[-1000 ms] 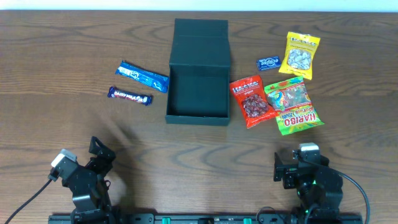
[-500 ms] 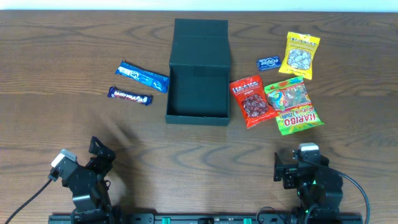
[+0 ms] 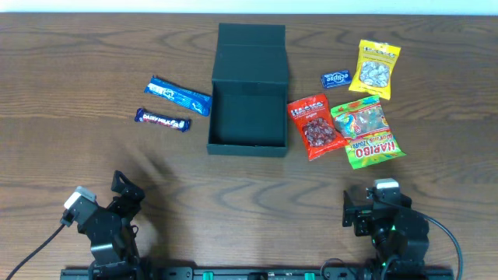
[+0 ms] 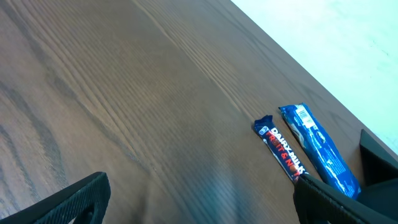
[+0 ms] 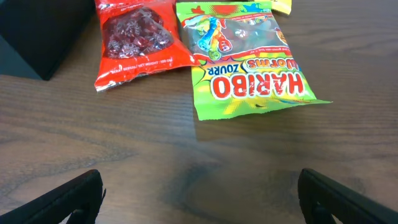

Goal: Pack container

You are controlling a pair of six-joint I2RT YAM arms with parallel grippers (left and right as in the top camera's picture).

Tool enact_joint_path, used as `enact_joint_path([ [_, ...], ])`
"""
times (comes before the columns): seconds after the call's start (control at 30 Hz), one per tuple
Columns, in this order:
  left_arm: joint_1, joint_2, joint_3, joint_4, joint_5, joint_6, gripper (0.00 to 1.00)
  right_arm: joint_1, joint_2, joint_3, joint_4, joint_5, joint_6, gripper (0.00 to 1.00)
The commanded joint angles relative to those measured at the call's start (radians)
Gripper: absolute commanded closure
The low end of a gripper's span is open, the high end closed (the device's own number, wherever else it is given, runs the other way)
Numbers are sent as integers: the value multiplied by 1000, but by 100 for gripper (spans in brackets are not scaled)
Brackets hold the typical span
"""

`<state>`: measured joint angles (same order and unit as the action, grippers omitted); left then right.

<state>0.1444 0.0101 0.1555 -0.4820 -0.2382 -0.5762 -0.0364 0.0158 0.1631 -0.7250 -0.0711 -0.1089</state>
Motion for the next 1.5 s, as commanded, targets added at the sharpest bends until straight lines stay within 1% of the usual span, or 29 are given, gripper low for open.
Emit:
enact_joint_path([
  [0.0,6,-6,-19,-4,0,0,5,-2,-2,-1,-11,0,15,1],
  [0.13,6,-6,-19,-4,0,0,5,-2,-2,-1,8,-9,27,1],
  [0.2,6,-6,-19,-4,0,0,5,-2,-2,-1,26,-44,86,1],
  [0.23,6,-6,-19,-4,0,0,5,-2,-2,-1,43,-84,161,1],
  [0.3,6,-6,-19,-4,0,0,5,-2,-2,-1,88,-177,446,1],
  [0.33,6,-6,-19,-4,0,0,5,-2,-2,-1,94,-254,674,1],
  [0.37,6,-6,-19,-4,0,0,5,-2,-2,2,80,-340,865,1],
  [0.4,6,-6,-19,-4,0,0,5,-2,-2,3,76,-400,981,1],
  [0.43,6,-6,-19,-4,0,0,5,-2,-2,4,78,-428,1057,1],
  [0.47,6,-6,-19,-4,0,0,5,-2,-2,4,81,-427,1101,1],
  [0.5,6,-6,-19,-4,0,0,5,-2,-2,4,82,-419,1117,1],
  [0.57,6,-6,-19,-4,0,0,5,-2,-2,4,98,-420,1210,1],
  [0.6,6,-6,-19,-4,0,0,5,-2,-2,4,112,-428,1221,1],
  [0.63,6,-6,-19,-4,0,0,5,-2,-2,4,157,-439,1173,1],
  [0.67,6,-6,-19,-4,0,0,5,-2,-2,4,231,-471,1084,1],
  [0.7,6,-6,-19,-4,0,0,5,-2,1,6,306,-496,1047,1],
  [0.73,6,-6,-19,-4,0,0,5,-2,8,9,349,-497,1055,1],
  [0.8,6,-6,-19,-4,0,0,5,-2,50,24,428,-479,1025,1],
  [0.9,6,-6,-19,-4,0,0,5,-2,194,80,489,-423,906,1],
  [0.97,6,-6,-19,-4,0,0,5,-2,404,187,489,-357,751,1],
  [1.13,6,-6,-19,-4,0,0,5,-2,816,438,483,-214,522,1],
  [1.27,6,-6,-19,-4,0,0,5,-2,1133,653,380,-37,300,1],
  [1.37,6,-6,-19,-4,0,0,5,-2,1311,758,303,78,185,2],
  [1.47,6,-6,-19,-4,0,0,5,-1,1445,812,264,160,125,4],
])
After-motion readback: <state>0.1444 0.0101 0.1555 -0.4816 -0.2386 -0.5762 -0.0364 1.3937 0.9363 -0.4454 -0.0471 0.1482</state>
